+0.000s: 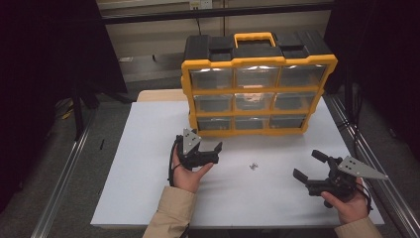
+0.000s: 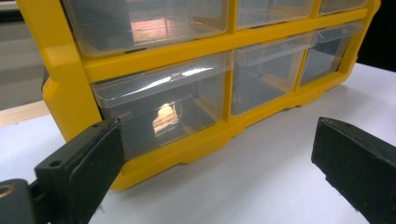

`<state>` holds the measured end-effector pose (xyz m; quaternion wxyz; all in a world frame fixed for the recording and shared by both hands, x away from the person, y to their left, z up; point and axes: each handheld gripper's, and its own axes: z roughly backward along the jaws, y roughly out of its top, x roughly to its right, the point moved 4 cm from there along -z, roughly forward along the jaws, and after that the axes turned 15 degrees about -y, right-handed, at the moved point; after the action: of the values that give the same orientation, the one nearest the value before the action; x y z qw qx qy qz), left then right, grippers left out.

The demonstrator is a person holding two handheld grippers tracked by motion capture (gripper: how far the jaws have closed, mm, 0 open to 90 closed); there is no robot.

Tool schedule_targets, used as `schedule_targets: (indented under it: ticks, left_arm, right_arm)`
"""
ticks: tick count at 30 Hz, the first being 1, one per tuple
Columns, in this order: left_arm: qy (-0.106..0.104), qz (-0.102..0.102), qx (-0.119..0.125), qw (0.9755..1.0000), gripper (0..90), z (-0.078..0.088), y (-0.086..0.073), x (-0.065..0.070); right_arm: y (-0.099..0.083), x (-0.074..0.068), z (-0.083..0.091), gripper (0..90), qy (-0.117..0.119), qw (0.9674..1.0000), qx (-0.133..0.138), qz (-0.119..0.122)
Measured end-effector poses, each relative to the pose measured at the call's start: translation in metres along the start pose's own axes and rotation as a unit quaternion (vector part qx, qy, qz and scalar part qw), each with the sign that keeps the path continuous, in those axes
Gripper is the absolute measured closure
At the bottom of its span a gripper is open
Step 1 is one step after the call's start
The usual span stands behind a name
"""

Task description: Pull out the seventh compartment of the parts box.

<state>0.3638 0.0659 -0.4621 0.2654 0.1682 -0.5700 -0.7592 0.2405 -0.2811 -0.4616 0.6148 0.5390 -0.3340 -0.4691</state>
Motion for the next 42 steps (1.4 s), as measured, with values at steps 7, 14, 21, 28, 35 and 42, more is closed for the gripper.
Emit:
schedule_targets:
  ticks: [7,14,21,28,35,42]
  left_arm:
    - [0.004,-0.011,-0.002,0.9999,2.9,-0.009,0.003,0.004]
    - [0.021,-0.031,-0.013,0.9992,3.3,-0.012,0.003,0.002]
    - [0.038,-0.025,-0.007,0.9989,4.2,-0.015,0.002,0.001]
    - [0.056,-0.028,-0.009,0.998,5.0,-0.021,0.004,0.001]
    - [0.066,-0.028,-0.007,0.9974,5.8,-0.026,0.004,0.0]
    - [0.079,-0.034,-0.007,0.9963,6.8,-0.033,0.007,-0.001]
  right_arm:
    - [0.0,0.0,0.0,0.5,0.001,1.0,0.0,0.002]
    - [0.0,0.001,0.001,0.6,-0.001,1.0,0.001,0.002]
    - [0.0,0.0,0.0,0.6,0.001,1.0,0.0,0.0]
    - [0.0,0.0,0.0,0.7,0.001,1.0,-0.001,0.001]
    - [0.0,0.0,0.0,0.7,0.002,1.0,-0.001,-0.002]
    - [0.0,0.0,0.0,0.7,0.002,1.0,-0.001,-0.002]
